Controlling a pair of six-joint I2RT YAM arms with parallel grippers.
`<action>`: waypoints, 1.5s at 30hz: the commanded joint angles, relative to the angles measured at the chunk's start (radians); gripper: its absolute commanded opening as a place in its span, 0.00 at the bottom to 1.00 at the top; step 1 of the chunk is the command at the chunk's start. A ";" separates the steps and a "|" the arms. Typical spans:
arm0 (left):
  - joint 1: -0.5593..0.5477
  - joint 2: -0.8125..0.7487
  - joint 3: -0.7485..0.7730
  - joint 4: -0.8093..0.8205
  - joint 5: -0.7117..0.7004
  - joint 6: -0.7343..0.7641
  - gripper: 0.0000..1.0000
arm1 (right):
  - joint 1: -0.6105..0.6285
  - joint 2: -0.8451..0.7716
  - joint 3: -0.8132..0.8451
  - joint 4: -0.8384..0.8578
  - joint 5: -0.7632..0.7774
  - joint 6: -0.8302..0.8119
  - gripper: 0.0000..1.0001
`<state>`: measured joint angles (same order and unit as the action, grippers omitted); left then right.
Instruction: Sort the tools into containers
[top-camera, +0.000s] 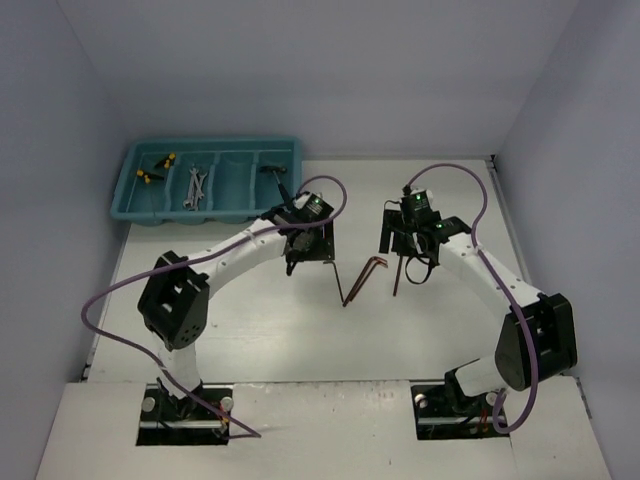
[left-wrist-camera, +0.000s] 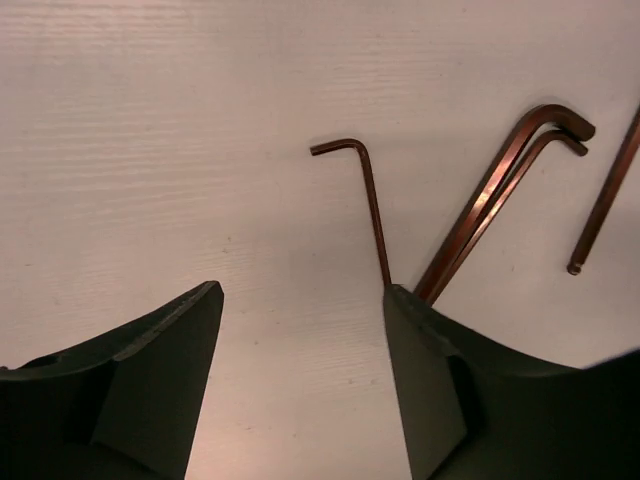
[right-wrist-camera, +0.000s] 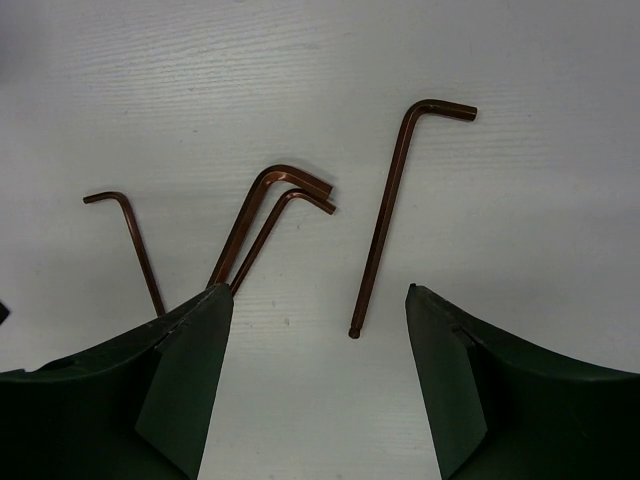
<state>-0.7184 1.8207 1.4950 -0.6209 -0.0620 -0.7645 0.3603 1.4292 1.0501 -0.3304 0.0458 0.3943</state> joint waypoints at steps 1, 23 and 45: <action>-0.031 0.072 0.097 0.000 -0.052 -0.126 0.57 | -0.006 -0.057 -0.017 0.010 0.040 0.011 0.67; -0.109 0.255 0.102 -0.089 -0.054 -0.149 0.04 | -0.008 -0.125 -0.077 0.010 0.033 0.021 0.66; 0.281 -0.070 0.340 -0.137 -0.165 0.473 0.00 | -0.025 -0.110 -0.066 0.010 0.064 0.023 0.64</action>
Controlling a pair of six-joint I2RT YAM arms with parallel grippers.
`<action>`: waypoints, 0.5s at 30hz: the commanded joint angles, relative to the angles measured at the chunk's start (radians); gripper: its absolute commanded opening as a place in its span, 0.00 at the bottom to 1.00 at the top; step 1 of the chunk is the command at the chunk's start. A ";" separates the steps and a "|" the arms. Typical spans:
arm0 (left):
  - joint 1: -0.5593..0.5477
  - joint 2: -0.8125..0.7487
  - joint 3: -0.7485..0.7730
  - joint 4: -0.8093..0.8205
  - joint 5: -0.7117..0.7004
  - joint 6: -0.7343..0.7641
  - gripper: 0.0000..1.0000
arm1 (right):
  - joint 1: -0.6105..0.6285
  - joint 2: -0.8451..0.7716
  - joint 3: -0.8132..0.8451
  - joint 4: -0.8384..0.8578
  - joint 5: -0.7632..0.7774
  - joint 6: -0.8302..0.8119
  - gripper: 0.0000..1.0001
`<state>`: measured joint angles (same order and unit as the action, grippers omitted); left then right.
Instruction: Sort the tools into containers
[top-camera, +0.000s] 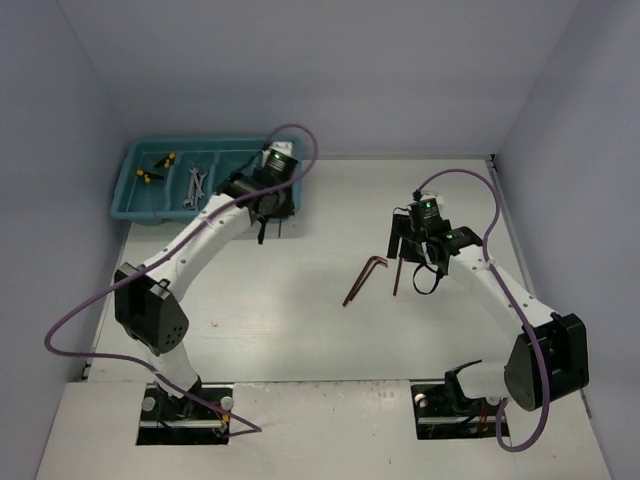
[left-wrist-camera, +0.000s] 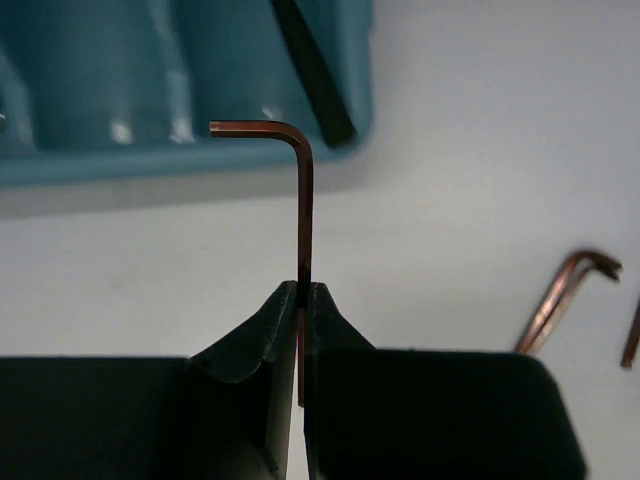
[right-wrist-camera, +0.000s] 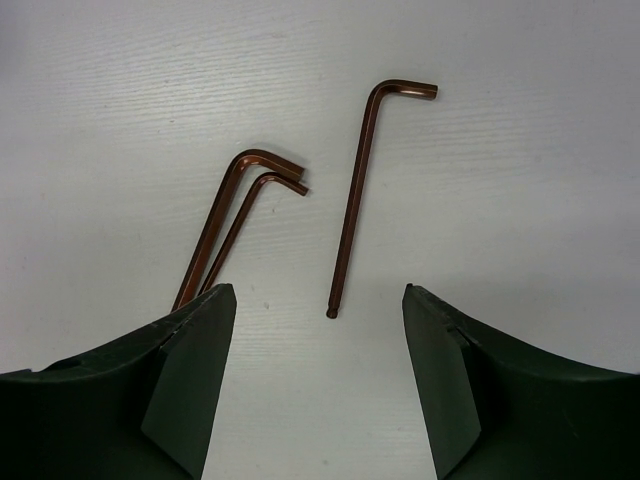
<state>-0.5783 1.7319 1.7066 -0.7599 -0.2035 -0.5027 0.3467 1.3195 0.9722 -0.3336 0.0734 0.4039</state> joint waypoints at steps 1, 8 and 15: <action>0.175 0.048 0.170 0.001 -0.013 0.238 0.00 | -0.015 0.005 0.017 0.013 0.039 0.013 0.64; 0.356 0.368 0.514 0.003 0.088 0.359 0.00 | -0.031 0.055 0.047 0.012 0.048 0.015 0.62; 0.435 0.619 0.731 0.015 0.156 0.391 0.00 | -0.044 0.110 0.033 0.013 0.047 0.020 0.60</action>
<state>-0.1627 2.3234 2.3286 -0.7553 -0.1003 -0.1681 0.3137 1.4075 0.9760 -0.3330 0.0902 0.4151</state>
